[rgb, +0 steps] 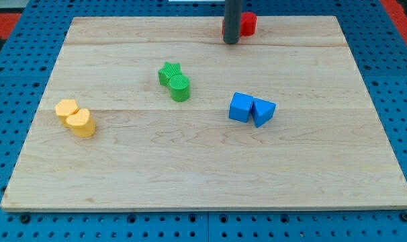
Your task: Move the red blocks to the top center of the board
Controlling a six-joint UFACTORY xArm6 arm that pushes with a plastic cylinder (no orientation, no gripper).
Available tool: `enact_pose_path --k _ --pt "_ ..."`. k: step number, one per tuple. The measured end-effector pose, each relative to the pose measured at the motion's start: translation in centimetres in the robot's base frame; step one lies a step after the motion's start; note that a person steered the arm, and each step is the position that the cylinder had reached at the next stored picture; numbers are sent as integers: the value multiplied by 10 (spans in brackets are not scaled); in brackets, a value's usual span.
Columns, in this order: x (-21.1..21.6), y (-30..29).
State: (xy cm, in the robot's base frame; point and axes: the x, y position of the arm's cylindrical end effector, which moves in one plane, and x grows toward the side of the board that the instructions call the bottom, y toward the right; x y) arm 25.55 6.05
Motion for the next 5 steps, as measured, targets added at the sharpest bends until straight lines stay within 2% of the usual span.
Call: enact_pose_path --k 1,2,3,4,5 --pt "1 -22" --pt "7 8" --pt "20 99" --pt "-30 130" --pt "-63 117"
